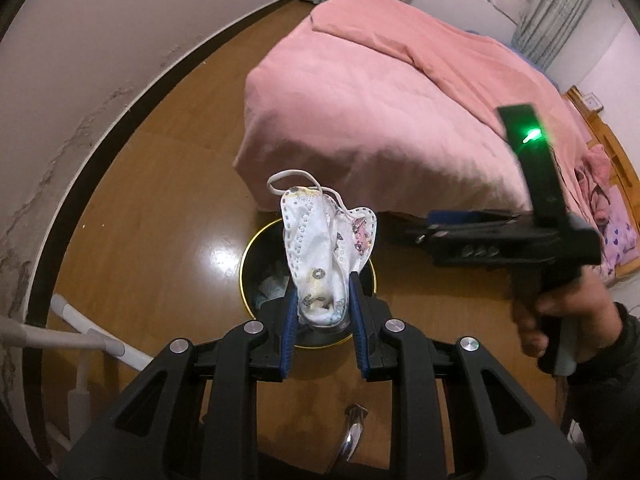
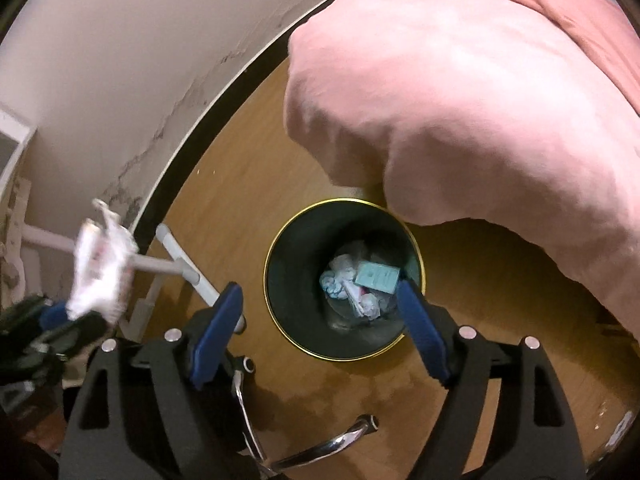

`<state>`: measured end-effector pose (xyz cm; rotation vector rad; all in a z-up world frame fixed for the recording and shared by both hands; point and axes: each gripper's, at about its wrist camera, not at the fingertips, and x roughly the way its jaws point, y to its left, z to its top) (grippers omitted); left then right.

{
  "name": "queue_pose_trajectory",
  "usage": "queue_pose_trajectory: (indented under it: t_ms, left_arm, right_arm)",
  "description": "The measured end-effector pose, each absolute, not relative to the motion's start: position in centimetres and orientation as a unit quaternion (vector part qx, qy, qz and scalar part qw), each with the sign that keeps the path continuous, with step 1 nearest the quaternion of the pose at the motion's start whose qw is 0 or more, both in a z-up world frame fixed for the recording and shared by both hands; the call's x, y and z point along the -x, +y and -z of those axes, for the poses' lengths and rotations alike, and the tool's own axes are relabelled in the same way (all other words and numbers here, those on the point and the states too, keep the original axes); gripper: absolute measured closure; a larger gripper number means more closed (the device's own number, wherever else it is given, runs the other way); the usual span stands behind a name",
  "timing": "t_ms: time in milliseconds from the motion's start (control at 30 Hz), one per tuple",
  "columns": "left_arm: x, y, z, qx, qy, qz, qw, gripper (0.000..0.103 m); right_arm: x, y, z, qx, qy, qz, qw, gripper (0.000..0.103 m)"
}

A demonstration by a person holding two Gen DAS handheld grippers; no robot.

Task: Collect trash
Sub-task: 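Carry the mask and teal box to the bin and release both, then grasp the blue-and-white snack bag with the left tool while the right tool grasps crumpled foil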

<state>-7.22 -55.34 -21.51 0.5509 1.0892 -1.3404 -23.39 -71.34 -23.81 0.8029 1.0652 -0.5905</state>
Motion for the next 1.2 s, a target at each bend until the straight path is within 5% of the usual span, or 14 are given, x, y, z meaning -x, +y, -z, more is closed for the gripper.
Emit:
queue_pose_trajectory:
  t_ms: [200, 300, 333, 567, 767, 1200]
  left_arm:
    - [8.2, -58.3, 22.2, -0.247, 0.481, 0.597, 0.593, 0.077]
    - [8.4, -59.6, 22.0, -0.248, 0.482, 0.596, 0.592, 0.039]
    - [8.4, -59.8, 21.8, -0.247, 0.480, 0.595, 0.596, 0.035]
    - [9.1, -57.7, 17.8, -0.255, 0.444, 0.594, 0.620, 0.033]
    - [7.9, -50.8, 9.5, -0.220, 0.383, 0.583, 0.682, 0.016]
    - [-4.8, -19.8, -1.2, -0.153, 0.341, 0.361, 0.854, 0.014]
  right_arm:
    - [26.3, -71.7, 21.1, -0.381, 0.450, 0.298, 0.751, 0.024]
    - [27.2, -71.6, 19.3, -0.380, 0.434, 0.310, 0.756, 0.023]
    - [27.5, -71.5, 18.5, -0.378, 0.428, 0.314, 0.758, 0.023]
    - [27.2, -70.1, 13.9, -0.360, 0.409, 0.316, 0.777, 0.022]
    - [23.3, -66.9, 8.9, -0.313, 0.390, 0.299, 0.813, 0.021]
    - [0.6, -43.7, 1.9, -0.155, 0.414, 0.012, 0.897, 0.021]
